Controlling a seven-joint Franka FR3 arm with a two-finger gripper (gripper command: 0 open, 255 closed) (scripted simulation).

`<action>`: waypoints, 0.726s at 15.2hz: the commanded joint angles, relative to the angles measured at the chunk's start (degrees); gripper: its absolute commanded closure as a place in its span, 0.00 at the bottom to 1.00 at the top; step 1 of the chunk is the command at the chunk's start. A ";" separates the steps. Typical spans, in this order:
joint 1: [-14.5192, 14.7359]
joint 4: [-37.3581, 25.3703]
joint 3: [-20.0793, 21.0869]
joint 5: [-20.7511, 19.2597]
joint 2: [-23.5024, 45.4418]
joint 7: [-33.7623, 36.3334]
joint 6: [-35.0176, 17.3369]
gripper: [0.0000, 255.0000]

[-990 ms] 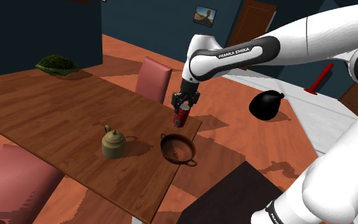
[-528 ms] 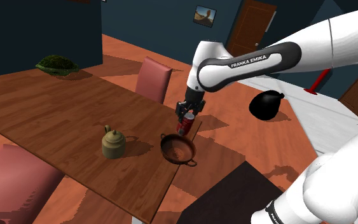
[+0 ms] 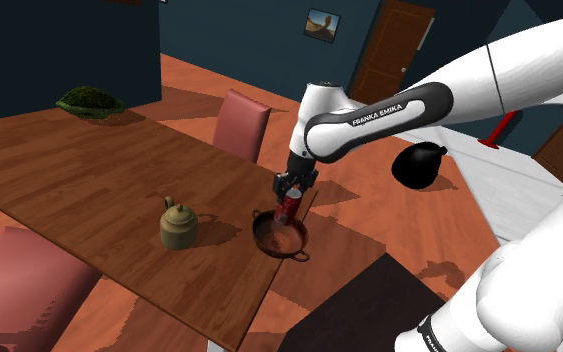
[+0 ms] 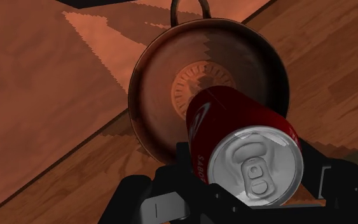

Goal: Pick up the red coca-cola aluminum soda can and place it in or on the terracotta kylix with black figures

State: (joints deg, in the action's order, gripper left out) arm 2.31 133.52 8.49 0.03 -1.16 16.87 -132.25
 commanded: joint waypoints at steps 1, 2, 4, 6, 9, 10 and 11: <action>0.02 0.55 0.03 -0.20 0.98 0.18 -1.58 1.00; 0.02 0.81 0.03 -0.31 1.50 0.27 -2.36 1.00; 0.02 1.30 0.03 -0.55 2.58 0.44 -3.92 1.00; 0.03 1.74 0.01 -0.81 3.71 0.63 -5.47 1.00; 0.04 2.00 -0.01 -0.99 4.45 0.76 -6.45 1.00; 0.05 1.99 -0.01 -0.99 4.45 0.76 -6.45 1.00; 0.05 1.99 -0.01 -0.99 4.45 0.76 -6.45 1.00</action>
State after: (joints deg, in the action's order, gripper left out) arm 2.36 135.52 8.49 -0.94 3.26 17.62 -138.63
